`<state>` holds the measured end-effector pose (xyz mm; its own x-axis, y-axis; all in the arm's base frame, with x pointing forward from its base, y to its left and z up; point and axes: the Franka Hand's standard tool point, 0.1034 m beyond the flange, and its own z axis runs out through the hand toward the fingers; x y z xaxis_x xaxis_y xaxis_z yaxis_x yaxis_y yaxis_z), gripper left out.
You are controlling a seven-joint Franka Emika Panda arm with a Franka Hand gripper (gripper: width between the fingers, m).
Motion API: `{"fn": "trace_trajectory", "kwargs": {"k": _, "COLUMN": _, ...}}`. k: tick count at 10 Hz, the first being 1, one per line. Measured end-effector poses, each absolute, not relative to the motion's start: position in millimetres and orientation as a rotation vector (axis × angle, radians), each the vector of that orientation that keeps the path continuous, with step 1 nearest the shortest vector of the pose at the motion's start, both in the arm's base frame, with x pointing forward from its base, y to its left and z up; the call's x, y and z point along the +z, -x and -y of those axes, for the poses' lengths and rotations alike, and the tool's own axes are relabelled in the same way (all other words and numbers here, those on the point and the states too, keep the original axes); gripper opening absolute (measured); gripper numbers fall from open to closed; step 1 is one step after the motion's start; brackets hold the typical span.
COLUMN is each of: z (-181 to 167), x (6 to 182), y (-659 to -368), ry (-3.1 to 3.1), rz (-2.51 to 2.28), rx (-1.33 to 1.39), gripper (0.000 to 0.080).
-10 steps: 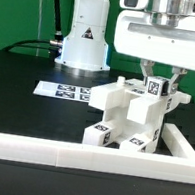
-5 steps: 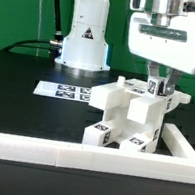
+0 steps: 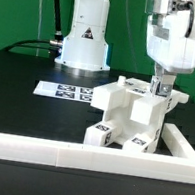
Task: Assemble chair
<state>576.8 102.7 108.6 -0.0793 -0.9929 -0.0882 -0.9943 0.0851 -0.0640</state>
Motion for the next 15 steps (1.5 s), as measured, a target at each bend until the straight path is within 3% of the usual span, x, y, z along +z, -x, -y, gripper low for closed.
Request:
{"fn": "trace_trajectory", "kwargs": {"k": 1, "z": -102.8, "x": 108.5, "y": -576.7, "ry": 2.058, "rz": -2.228, "rx": 0.019, "gripper": 0.0362}}
{"fn": "trace_trajectory", "kwargs": {"k": 2, "z": -102.9, "x": 108.4, "y": -576.7, "ry": 2.09, "rz": -2.201, "rx": 0.017, "gripper": 0.0362}}
{"fn": "trace_trajectory", "kwargs": {"k": 3, "z": -104.2, "x": 108.5, "y": -577.0, "ry": 2.159, "rz": -2.138, "rx": 0.019, "gripper": 0.0553}}
{"fn": "trace_trajectory", "kwargs": {"k": 4, "z": -105.4, "x": 109.4, "y": -578.1, "ry": 2.216, "rz": -2.078, "rx": 0.019, "gripper": 0.0553}}
{"fn": "trace_trajectory", "kwargs": {"k": 5, "z": -106.1, "x": 110.3, "y": -579.3, "ry": 2.295, "rz": -1.987, "rx": 0.01, "gripper": 0.063}}
{"fn": "trace_trajectory", "kwargs": {"k": 11, "z": -105.1, "x": 110.2, "y": -579.5, "ry": 2.651, "rz": -1.48, "rx": -0.024, "gripper": 0.0649}}
{"fn": "trace_trajectory", "kwargs": {"k": 15, "z": -103.0, "x": 111.9, "y": -580.5, "ry": 3.017, "rz": -0.709, "rx": -0.09, "gripper": 0.0649}}
